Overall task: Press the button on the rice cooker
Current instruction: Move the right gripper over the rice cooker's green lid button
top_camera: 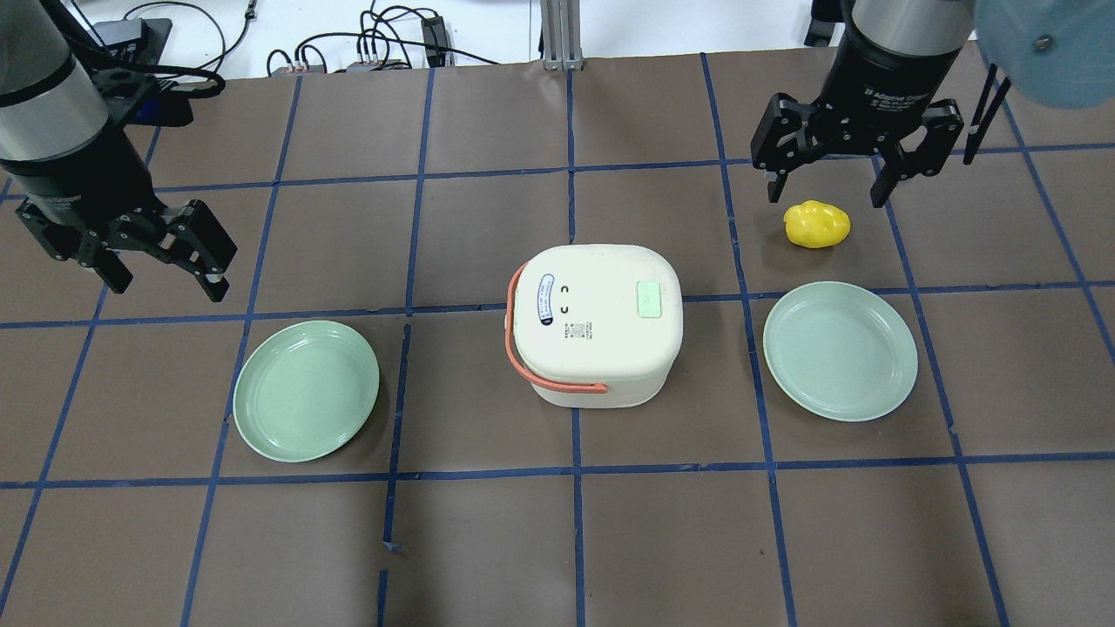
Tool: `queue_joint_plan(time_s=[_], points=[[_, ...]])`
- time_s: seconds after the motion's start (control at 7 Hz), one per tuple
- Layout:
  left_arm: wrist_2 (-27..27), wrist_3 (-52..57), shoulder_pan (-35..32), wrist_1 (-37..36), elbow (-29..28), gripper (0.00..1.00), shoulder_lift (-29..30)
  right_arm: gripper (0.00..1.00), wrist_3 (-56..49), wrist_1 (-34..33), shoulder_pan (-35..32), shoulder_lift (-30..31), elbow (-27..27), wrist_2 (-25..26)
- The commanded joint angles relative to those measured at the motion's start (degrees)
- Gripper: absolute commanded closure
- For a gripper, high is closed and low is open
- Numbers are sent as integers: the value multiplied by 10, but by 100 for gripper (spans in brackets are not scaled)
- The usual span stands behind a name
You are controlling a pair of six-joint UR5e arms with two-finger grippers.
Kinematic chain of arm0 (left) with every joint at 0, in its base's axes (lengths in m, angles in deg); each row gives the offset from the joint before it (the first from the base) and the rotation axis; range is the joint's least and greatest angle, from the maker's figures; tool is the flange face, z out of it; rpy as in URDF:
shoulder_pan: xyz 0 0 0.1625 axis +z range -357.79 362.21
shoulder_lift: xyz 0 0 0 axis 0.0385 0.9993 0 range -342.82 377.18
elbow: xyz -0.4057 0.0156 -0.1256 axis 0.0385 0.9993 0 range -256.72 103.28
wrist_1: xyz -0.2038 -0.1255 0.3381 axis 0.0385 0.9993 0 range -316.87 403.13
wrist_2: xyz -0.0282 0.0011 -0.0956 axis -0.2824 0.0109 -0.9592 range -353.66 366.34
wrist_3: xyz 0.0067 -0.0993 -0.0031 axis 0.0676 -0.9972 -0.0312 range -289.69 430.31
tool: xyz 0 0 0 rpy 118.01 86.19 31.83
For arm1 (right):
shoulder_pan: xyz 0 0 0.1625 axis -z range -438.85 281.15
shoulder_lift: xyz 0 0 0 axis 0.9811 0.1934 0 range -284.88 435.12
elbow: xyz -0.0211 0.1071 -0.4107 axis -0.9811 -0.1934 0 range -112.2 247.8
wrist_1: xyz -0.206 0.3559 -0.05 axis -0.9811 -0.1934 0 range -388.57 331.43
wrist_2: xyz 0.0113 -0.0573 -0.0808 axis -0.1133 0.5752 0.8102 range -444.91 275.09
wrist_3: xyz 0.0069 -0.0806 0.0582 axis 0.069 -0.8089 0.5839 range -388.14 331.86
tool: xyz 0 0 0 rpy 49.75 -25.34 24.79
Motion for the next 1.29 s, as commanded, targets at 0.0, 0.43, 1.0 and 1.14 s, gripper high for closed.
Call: queue_joint_plan(time_s=[0.0,0.43,1.0,1.14], points=[[0,0,0,0,0,0,0,0,0,0,0,0,0,-1],[0,0,0,0,0,0,0,0,-5,-1,0,3,-1,0],[0,0,0,0,0,0,0,0,-1,-17,-9,1,-2,-4],[0,0,0,0,0,0,0,0,3,-17,-17,2,-1,-5]])
